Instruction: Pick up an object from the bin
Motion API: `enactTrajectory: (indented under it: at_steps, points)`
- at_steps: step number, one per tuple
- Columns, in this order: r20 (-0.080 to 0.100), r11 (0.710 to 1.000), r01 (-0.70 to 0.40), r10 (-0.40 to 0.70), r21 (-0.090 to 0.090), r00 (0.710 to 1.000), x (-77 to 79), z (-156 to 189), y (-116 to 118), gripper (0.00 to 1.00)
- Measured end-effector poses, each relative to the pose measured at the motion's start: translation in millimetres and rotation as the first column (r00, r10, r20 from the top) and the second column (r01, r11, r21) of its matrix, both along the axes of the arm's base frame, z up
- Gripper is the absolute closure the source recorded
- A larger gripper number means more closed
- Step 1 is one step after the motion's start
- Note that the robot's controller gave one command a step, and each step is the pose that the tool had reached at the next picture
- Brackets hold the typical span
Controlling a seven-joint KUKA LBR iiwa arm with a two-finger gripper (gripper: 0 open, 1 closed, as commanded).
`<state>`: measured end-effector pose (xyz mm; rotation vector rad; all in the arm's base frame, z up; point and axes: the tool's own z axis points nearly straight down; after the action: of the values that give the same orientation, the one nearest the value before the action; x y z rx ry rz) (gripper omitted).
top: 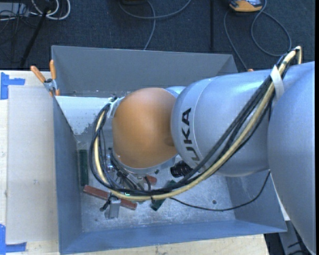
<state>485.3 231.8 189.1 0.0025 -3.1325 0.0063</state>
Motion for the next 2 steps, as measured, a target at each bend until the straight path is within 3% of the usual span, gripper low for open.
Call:
enactTrajectory:
  at_steps: [1,2]
  points:
    - [0.005,0.986,-0.169,0.168,0.003,0.986,58.4,-119,-41,0.0]
    - [0.01,0.947,-0.32,0.32,0.005,0.947,76.3,-119,-12,0.0]
